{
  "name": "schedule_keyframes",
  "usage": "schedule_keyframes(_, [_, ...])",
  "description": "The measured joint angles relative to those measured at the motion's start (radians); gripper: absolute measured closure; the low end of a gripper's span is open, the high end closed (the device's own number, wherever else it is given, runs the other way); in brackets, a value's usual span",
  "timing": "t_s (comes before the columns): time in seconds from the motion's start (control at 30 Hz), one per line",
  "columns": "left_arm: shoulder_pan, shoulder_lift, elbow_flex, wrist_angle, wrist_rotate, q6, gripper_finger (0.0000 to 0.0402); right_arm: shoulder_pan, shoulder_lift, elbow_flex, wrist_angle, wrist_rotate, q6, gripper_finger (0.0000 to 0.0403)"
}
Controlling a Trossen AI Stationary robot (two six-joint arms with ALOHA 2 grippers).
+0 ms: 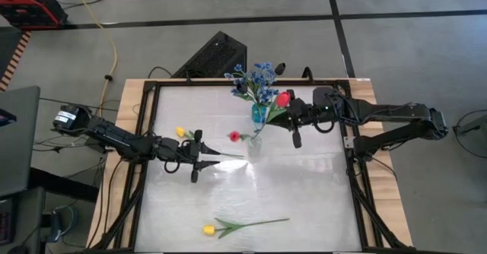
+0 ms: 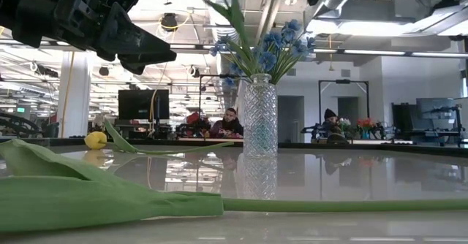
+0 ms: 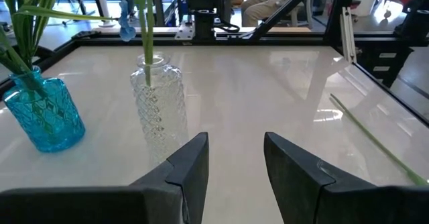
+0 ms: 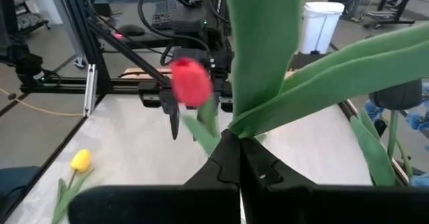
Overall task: Sort flowers into vase by color
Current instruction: Put the red flower into the transparent vase
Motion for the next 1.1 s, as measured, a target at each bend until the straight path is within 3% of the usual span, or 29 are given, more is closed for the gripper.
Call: schedule_keyframes(1.1, [0.000,0.000,0.000,0.000,0.000,0.004,0.0269,0.050,0.004,0.072,-0.115,-0.004,-0.004,0.0384])
